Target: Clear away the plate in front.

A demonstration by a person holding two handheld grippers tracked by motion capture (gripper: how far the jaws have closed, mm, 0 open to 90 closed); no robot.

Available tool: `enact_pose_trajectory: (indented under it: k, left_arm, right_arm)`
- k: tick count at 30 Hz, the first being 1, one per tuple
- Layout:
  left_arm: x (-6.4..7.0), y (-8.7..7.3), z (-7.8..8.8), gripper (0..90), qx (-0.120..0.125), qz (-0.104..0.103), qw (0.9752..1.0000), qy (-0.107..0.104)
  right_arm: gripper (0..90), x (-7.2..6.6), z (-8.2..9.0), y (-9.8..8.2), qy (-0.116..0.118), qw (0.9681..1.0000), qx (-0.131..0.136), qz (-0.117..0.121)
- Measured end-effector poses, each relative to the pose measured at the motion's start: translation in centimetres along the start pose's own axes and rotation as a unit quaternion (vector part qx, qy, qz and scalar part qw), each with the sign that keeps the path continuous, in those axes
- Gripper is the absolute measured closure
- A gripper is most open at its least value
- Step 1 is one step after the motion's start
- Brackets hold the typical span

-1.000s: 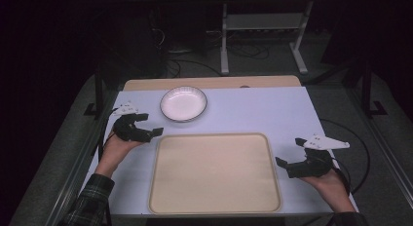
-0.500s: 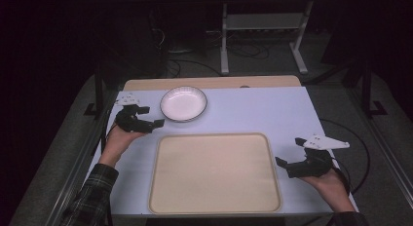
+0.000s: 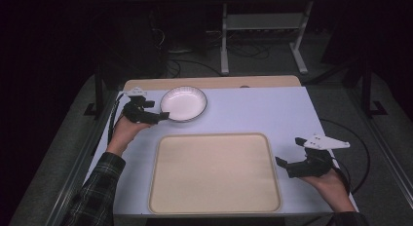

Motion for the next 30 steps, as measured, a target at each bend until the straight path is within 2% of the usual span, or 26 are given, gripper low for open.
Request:
enact_pose_trajectory:
  k: [6,23,30]
  left_arm:
    - [-0.7,0.2,-0.4,5.9,0.000,0.008,1.0000,0.002]
    - [-3.2,1.0,-2.0,7.7,-0.021,0.019,0.9994,0.020]
    - [-4.4,1.1,-2.7,12.9,-0.027,0.041,0.9982,0.033]
  right_arm:
    - [0.0,0.0,0.0,0.0,0.000,1.0000,0.000,0.000]
    - [0.0,0.0,0.0,0.0,0.002,1.0000,0.000,0.000]
    - [0.0,0.0,0.0,0.0,0.004,1.0000,-0.001,0.000]
Point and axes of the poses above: each handheld gripper's, and its own axes: z roughly backward along the jaws, y roughly out of its top, x roughly to its right, the point moved 8 cm from there along -z, roughly forward along the jaws, and after that the axes turned 5 degrees about x, right-handed, at the moved point
